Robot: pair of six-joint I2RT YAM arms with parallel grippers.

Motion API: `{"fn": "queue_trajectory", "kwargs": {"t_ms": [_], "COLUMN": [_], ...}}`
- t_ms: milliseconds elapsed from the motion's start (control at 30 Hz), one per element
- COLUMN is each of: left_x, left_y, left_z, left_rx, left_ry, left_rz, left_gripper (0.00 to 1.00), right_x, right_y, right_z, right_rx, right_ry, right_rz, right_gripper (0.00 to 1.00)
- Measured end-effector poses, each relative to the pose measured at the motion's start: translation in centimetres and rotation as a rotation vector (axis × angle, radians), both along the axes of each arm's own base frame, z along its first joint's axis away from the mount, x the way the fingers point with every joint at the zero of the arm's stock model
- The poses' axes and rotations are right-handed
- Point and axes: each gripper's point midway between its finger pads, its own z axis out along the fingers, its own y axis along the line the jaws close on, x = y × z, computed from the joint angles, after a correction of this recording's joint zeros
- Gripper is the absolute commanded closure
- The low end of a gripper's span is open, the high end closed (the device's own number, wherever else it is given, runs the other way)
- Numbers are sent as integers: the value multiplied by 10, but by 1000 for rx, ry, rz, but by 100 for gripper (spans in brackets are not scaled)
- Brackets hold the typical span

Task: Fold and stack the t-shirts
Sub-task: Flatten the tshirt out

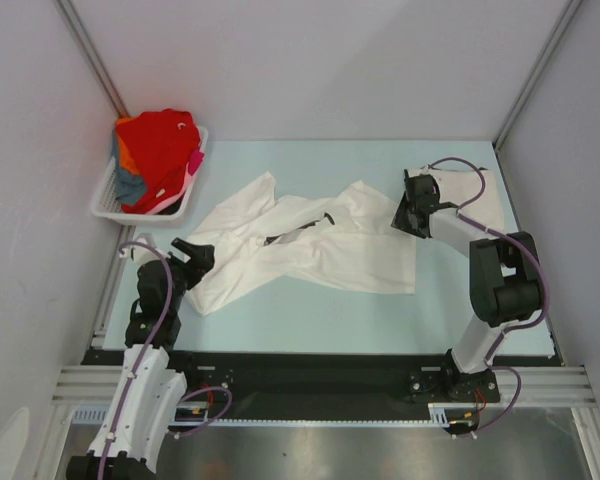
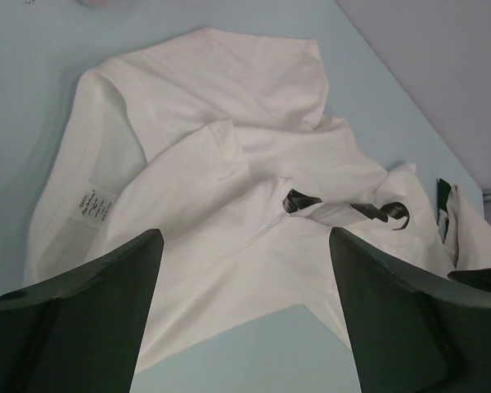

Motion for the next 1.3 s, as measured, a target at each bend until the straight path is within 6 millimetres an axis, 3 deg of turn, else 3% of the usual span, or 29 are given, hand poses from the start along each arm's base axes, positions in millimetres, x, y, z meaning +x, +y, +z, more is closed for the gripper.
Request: {"fn": "queue_trajectory", "kwargs": {"t_ms": [167,267,400,500,567,667,967,1133,1300], "left_x": [-2,-3,-3,-3,-3,-2,0,2,12], "left_y": [-1,-1,-1,-1,-1,-1,-1,-6,-7], "left_z": [-1,-6,-8,-8,-7,-6,-17,-35,-34], "left_rx": [14,20,22,23,23,24,29,18,17], "left_ry": [-21,-17,-14,-15,-17,-22,21,104,144], "left_rz": [-14,-16,-17,-17,-17,-17,-23,-48,-50], "left_gripper": [12,12,12,12,12,12,12,13,16], "right_x": [-1,-2,-3,-4,-5,-14,-61,-105,-151], "right_y": [-11,-12,-11,-11,-10,-9,-5,-3,-10], "right_z": [-18,-24,-31,-31,-32,-32,8,27,49], "right_rx": [-29,-36,-38,-37,-26,-2,108,177,239], "right_ry": [46,60,75,77,77,80,-43,-130,-270], "right_rz": [-25,-27,-26,-23,-17,-15,19,41,20], "right_gripper": [44,48,60,87,99,100,100,100,100]}}
